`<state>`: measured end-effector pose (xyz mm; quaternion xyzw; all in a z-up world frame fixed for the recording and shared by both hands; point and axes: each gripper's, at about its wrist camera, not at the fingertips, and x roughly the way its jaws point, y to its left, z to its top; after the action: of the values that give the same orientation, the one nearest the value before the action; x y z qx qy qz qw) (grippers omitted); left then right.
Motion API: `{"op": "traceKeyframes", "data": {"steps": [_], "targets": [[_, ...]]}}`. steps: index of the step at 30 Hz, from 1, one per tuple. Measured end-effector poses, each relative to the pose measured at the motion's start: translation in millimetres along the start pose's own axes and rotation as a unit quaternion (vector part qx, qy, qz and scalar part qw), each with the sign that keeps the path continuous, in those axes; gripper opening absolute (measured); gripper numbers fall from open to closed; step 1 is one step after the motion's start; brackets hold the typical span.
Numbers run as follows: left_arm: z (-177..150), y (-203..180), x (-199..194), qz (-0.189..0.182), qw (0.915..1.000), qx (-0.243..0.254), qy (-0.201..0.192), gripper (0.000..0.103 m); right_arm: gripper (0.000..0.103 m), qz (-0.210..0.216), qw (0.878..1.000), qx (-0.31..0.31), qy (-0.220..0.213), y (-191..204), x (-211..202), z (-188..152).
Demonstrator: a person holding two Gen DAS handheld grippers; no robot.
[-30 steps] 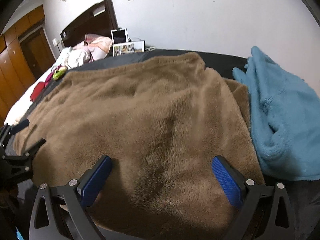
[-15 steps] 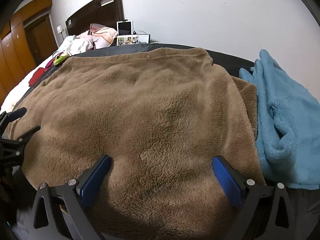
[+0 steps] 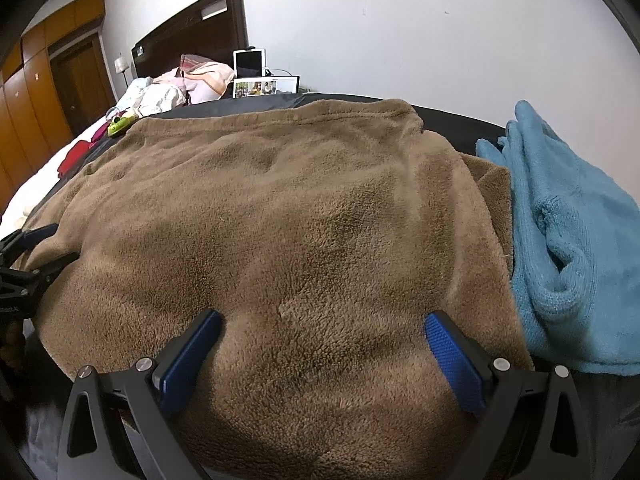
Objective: Fold clothes
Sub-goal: 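Press the folded fleece flat with both open grippers, then grasp the fleece edge with the right gripper while the left gripper holds the fleece flat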
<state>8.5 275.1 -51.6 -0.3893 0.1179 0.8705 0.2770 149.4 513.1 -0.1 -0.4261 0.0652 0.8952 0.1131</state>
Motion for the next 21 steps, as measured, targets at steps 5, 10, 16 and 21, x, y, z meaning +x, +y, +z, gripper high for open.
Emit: {"op": "traceKeyframes", "data": {"steps": [5, 10, 16, 21], "targets": [[0, 4, -1, -0.011, 0.9998, 0.014, -0.001, 0.102, 0.102, 0.043, 0.997, 0.058, -0.008, -21, -27, -5], [0, 10, -1, -0.017, 0.9992, 0.035, -0.003, 0.102, 0.102, 0.062, 0.992, 0.109, -0.031, -46, -64, -27], [-1, 11, -2, -0.013, 0.9989, 0.045, -0.004, 0.102, 0.102, 0.047, 0.989, 0.142, -0.02, -66, -78, -57], [-1, 9, -2, -0.01, 0.999, 0.043, -0.004, 0.102, 0.102, 0.067, 0.972, 0.226, -0.004, -92, -62, -68]]}}
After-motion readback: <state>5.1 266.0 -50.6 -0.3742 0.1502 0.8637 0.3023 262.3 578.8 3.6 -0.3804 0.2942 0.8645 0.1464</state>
